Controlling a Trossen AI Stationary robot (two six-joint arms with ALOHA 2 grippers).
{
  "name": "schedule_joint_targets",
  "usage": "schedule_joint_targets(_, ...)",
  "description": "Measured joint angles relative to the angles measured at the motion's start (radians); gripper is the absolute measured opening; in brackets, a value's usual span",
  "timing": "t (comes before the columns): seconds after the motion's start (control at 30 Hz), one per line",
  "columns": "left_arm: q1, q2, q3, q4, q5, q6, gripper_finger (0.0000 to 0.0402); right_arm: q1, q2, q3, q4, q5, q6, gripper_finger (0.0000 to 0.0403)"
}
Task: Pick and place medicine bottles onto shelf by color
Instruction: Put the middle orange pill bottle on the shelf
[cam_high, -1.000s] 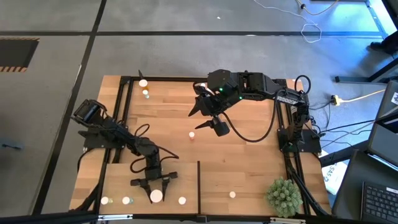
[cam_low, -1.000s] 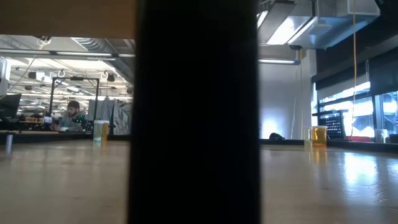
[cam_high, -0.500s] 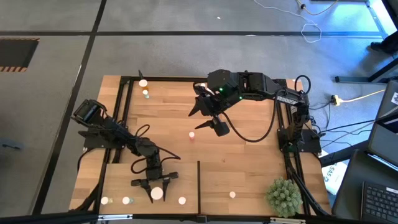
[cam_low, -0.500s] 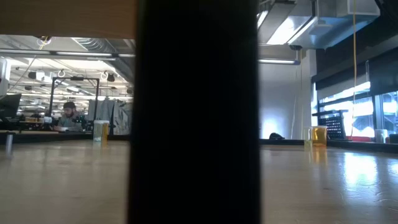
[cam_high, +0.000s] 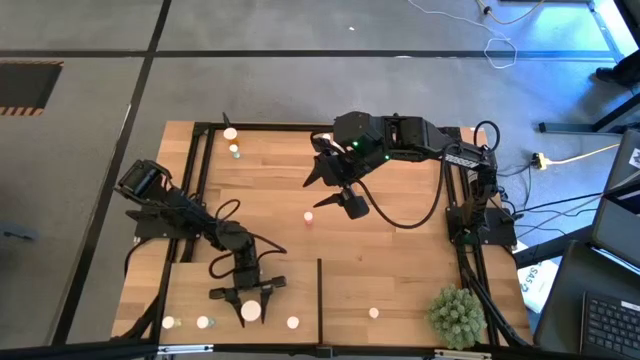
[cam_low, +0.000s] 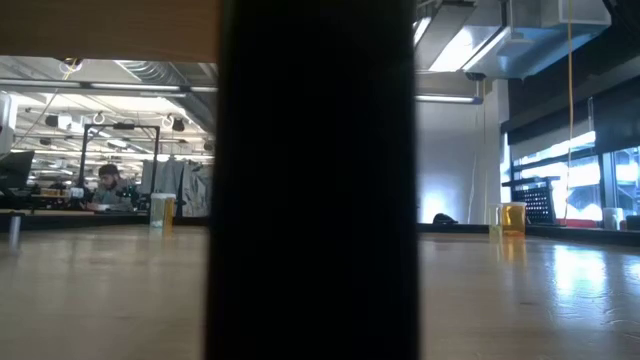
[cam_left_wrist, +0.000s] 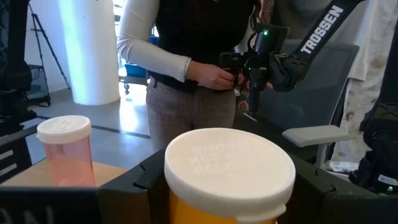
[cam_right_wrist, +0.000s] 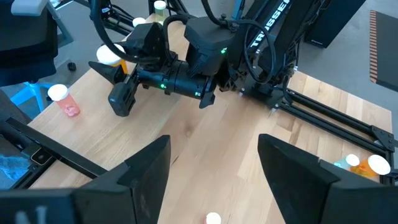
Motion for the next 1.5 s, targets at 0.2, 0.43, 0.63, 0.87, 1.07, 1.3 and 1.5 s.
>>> schedule_joint_targets(0.2,0.0,0.0,0.0,-0.006,0.0,-0.001,0.0203,0.0,0.0,0.0,0.0,0.0,0.0,0.0245)
schedule_joint_targets(0.43,-0.001,0.0,0.0,-0.016,0.001,0.0,0.0203,0.0,0.0,0.0,0.0,0.0,0.0,0.0245)
schedule_joint_targets(0.63,-0.015,0.001,0.0,-0.041,-0.002,0.047,0.0203,0.0,0.0,0.0,0.0,0.0,0.0,0.0245)
schedule_joint_targets(0.87,-0.024,0.001,0.0,-0.062,-0.024,0.053,0.0203,0.0,0.0,0.0,0.0,0.0,0.0,0.0245)
schedule_joint_targets(1.07,-0.019,0.001,0.0,-0.062,-0.008,0.053,0.0208,0.0,0.0,0.0,0.0,0.0,0.0,0.0245)
schedule_joint_targets(1.3,-0.01,0.001,0.0,-0.061,0.0,0.051,0.0233,0.0,0.0,0.0,0.0,0.0,0.0,0.0245)
schedule_joint_targets(1.5,-0.01,0.001,0.0,-0.051,0.008,0.05,0.0256,0.0,0.0,0.0,0.0,0.0,0.0,0.0245)
